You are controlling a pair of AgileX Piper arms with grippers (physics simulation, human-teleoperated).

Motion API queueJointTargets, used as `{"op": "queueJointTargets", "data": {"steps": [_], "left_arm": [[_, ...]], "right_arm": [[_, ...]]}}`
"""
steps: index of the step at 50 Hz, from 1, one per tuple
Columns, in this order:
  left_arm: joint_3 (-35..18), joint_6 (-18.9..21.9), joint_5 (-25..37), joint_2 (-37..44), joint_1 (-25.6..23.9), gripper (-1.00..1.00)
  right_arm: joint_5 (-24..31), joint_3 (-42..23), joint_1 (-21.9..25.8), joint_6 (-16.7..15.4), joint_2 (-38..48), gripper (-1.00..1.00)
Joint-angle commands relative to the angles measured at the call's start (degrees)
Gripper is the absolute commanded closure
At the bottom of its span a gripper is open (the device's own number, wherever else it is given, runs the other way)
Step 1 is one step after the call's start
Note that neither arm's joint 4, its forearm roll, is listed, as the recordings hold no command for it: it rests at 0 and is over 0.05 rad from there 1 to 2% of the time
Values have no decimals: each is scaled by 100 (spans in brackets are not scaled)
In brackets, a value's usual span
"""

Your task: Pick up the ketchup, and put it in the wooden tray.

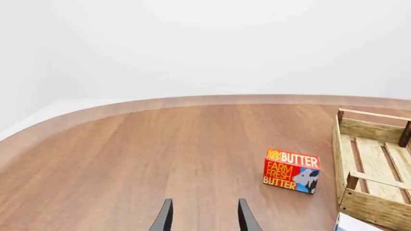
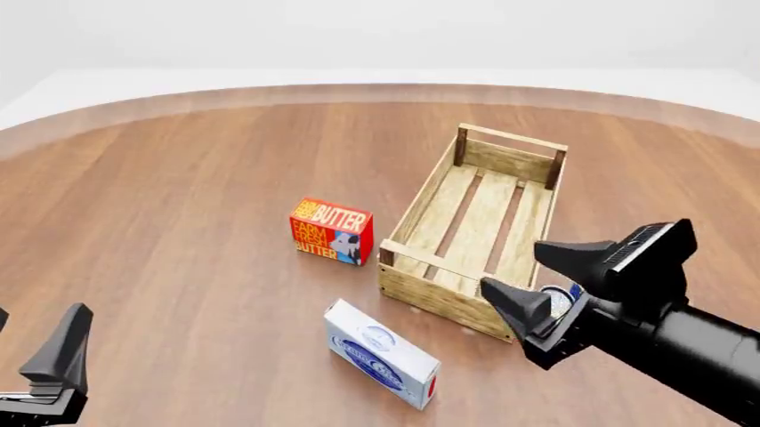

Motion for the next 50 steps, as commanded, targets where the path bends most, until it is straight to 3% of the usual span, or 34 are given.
{"op": "queueJointTargets", "data": {"steps": [1,28,50], "left_arm": [[0,0,0,0,0,-100],[0,0,0,0,0,-100],[0,0,0,0,0,-100]], "right_arm": [[-264,-475,857,90,912,-100],[-1360,-1196,2093,-168,2900,-100],[-1906,-1858,2949,-330,4387,-100]]}}
